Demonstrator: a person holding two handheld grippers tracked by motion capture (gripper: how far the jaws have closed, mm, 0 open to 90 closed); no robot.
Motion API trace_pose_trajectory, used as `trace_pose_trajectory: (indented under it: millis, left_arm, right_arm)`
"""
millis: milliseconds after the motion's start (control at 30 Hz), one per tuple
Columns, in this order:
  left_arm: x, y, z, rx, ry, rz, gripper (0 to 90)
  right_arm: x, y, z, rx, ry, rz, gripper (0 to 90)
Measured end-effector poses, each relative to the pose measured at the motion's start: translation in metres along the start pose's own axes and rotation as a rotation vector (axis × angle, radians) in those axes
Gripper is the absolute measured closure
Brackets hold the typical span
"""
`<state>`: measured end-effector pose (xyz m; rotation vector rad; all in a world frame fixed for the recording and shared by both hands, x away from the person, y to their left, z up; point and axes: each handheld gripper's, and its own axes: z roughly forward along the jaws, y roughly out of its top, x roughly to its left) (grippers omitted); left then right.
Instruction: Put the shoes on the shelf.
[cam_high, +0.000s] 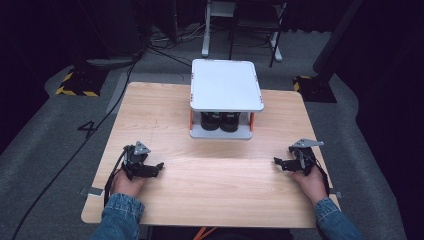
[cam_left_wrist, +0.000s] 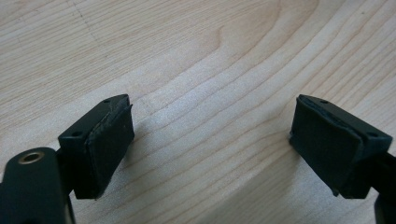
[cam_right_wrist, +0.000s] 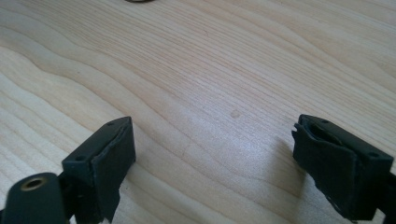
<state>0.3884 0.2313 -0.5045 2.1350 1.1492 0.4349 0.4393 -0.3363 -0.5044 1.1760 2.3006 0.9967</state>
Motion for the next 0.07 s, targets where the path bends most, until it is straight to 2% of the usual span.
trace_pose_trajectory:
  millis: [67]
  left_arm:
    - [0.0, 0.0, 0.0, 0.0, 0.0, 0.0, 13.9]
  right_arm:
    - [-0.0001, 0.0002, 0.0003, 0.0, 0.0, 0.0, 12.6]
